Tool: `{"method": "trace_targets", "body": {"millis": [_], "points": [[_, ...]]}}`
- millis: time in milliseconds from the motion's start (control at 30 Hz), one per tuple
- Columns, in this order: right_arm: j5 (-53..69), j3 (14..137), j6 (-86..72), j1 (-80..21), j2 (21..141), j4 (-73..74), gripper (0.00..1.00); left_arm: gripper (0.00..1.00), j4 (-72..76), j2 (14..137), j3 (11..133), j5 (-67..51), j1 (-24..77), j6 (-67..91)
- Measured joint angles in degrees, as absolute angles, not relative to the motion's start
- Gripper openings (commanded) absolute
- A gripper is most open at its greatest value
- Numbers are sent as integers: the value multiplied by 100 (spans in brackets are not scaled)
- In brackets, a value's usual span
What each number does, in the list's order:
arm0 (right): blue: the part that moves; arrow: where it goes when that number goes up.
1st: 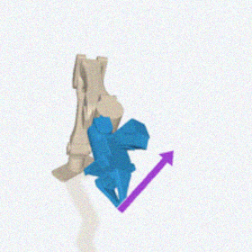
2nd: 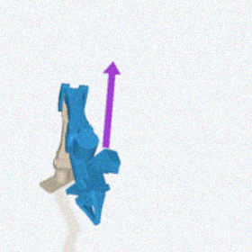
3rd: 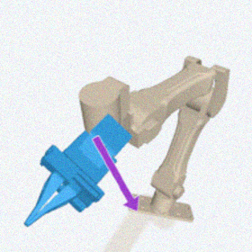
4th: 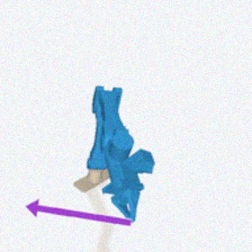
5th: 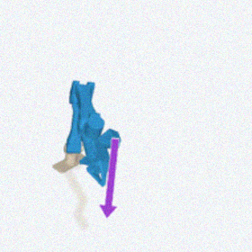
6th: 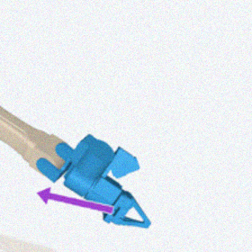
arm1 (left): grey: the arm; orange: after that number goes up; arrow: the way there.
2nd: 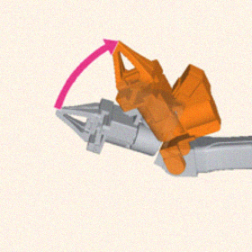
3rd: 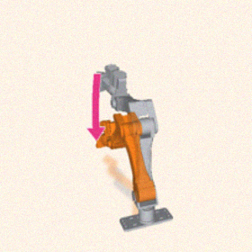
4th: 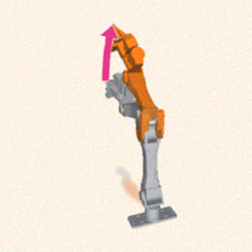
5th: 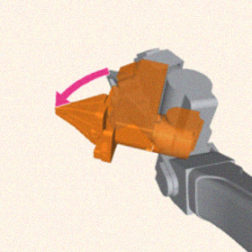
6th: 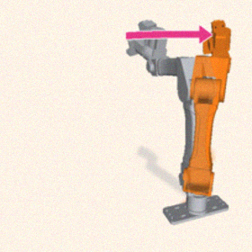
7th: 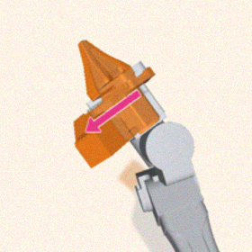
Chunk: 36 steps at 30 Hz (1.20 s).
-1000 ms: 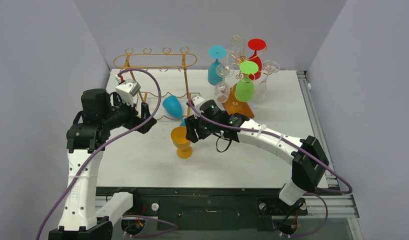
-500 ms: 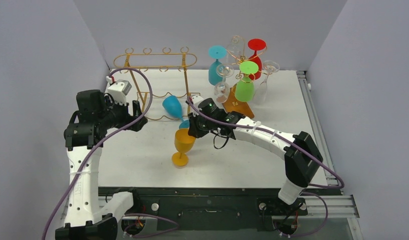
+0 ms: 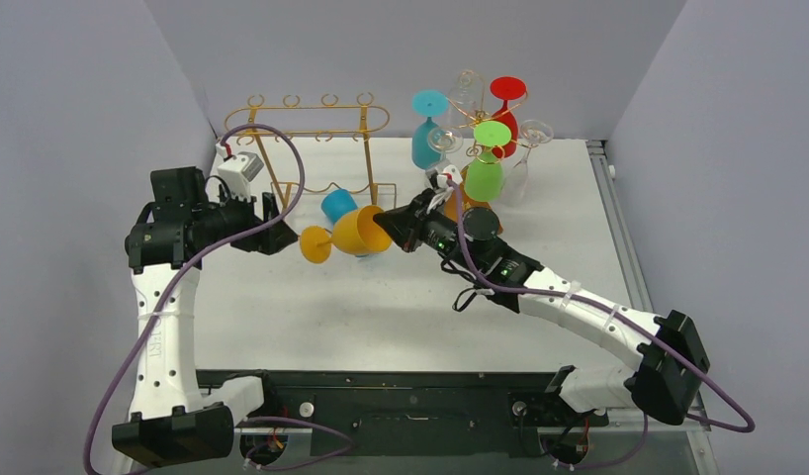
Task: Place the wine glass upside down on the wine glass rack
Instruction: Turn the wine glass upside down at the wine rack.
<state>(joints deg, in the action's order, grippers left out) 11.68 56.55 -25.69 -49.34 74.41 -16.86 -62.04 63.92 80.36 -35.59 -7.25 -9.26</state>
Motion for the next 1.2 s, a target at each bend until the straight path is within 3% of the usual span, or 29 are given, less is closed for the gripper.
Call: {"method": "trace_targets", "body": {"millis": [200,333,400,533,667,800,900,1200], "points": [[891,5561,-2943,-5083,7417,-2912,0,69,-6184,6112,7815,-4123,-725,-871],[814,5559,-3096,-5153,7417,-3310,0,62,-6119,5881,7697,-4405,-725,-805],[784,5559,-3140,-5179,7417,-3435,0,51,-6062,5839,7660,-4515,-725,-773],[777,5559,-3218,-5266,7417,-3586,0,11,-5905,5848,7625,-4619,-725,-690],[764,5557,-3216,-5343,7437,-3638,2,3,-5669,5876,7631,-4685,-714,-655],[864,5557,-3234,-5367,7496,-3642,26,0,-5623,5996,7762,-4466,-711,-886],[1135,5537,-3277,-5358,7500,-3568,72,0,-5507,6003,7830,-4051,-727,-1507],[1905,4486,-3107,-4888,6720,-2639,78,0,-4751,4834,6984,-3052,-729,-5325]]}}
